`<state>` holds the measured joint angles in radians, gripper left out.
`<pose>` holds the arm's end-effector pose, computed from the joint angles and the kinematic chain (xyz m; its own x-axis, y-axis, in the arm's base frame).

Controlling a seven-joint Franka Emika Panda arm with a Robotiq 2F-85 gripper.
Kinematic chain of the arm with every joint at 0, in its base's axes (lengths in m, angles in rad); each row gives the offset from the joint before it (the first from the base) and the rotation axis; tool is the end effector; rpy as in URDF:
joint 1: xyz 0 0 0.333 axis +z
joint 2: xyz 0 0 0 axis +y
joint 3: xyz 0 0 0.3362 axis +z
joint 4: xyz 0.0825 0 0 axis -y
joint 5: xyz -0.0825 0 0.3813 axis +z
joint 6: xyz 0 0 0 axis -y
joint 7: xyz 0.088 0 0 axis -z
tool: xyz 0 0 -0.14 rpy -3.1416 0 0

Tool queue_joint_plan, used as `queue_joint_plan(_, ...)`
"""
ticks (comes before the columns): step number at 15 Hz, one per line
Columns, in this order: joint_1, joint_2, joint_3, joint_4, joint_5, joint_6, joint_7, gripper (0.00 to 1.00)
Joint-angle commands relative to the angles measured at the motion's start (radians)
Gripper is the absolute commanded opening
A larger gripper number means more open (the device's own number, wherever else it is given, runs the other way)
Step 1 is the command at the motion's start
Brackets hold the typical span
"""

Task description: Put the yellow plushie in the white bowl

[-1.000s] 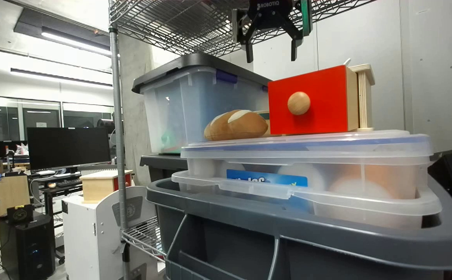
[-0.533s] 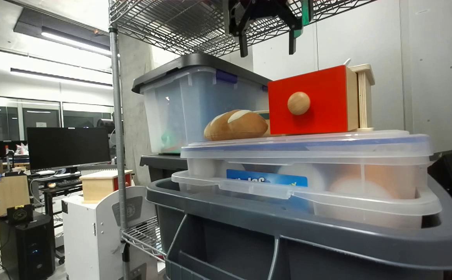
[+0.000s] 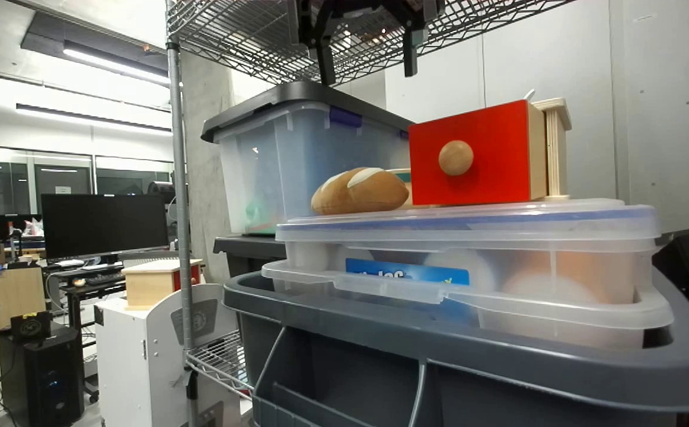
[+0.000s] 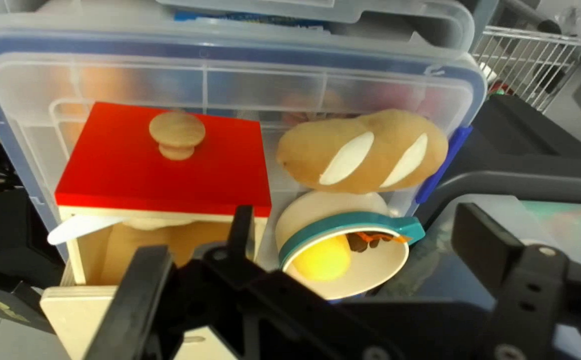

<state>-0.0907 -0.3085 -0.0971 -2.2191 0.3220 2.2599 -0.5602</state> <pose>0.4889 -0.0797 0.5299 0.8878 0.1620 0.4309 0.2319 -0.9660 -0.1146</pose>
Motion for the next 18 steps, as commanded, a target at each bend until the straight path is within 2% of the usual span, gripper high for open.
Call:
queue_joint_plan(1,0.015,-0.092,-0.032,-0.065,-0.092,-0.052,0.041,1.00)
queue_joint_plan(6,0.010,-0.151,-0.058,-0.116,-0.199,-0.155,0.050,1.00)
queue_joint_plan(11,0.006,-0.138,-0.060,-0.141,-0.278,-0.256,0.101,1.00)
queue_joint_plan(18,0.005,-0.128,-0.045,-0.208,-0.305,-0.225,0.226,1.00)
